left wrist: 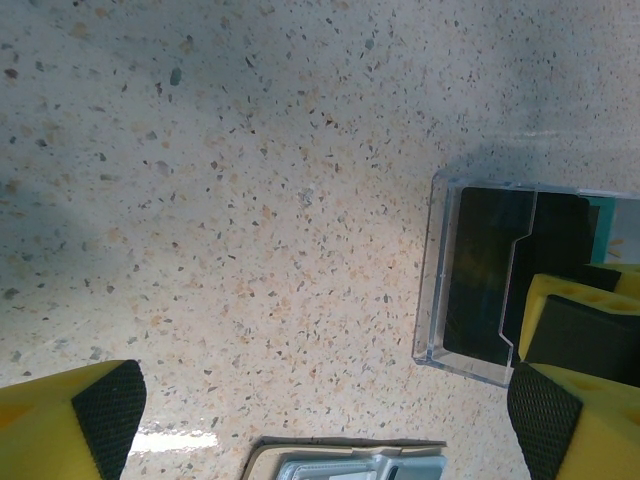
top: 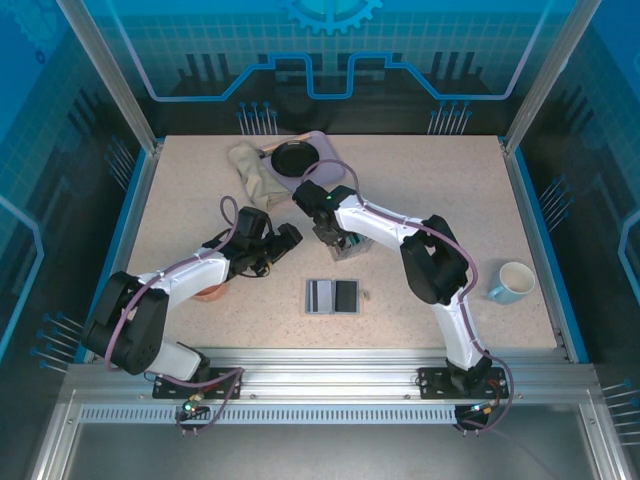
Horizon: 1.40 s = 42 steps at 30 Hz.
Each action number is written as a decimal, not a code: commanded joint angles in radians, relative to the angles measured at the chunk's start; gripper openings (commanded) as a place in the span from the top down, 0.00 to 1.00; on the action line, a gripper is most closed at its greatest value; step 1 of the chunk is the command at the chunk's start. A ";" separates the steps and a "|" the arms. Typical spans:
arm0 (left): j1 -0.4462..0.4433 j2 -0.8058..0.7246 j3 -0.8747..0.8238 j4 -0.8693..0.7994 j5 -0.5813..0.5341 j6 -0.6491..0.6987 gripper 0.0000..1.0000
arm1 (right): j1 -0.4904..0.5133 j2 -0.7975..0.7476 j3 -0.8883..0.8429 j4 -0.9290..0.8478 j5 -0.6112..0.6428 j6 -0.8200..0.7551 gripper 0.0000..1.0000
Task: Put the credit cards into the card holder
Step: Pick up the credit card from the storage box.
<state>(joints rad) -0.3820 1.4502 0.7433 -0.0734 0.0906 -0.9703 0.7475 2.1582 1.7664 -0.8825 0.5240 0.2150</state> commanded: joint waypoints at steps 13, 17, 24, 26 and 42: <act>0.008 0.006 -0.005 -0.002 0.018 -0.011 0.03 | 0.010 -0.050 -0.022 -0.021 0.029 -0.005 0.83; 0.008 0.010 -0.002 -0.002 0.020 -0.010 0.03 | 0.010 -0.064 -0.026 -0.020 0.024 -0.008 0.88; 0.008 0.010 0.000 -0.005 0.023 -0.011 0.03 | 0.006 -0.102 -0.026 -0.030 -0.031 -0.004 0.93; 0.008 0.009 0.002 -0.006 0.023 -0.009 0.03 | 0.006 -0.108 -0.027 -0.030 -0.036 -0.004 0.93; 0.008 0.021 0.011 -0.006 0.038 -0.005 0.03 | -0.032 -0.056 -0.040 -0.021 -0.058 -0.009 0.87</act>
<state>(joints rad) -0.3820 1.4586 0.7433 -0.0734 0.1097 -0.9703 0.7319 2.0792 1.7397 -0.8898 0.4660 0.2081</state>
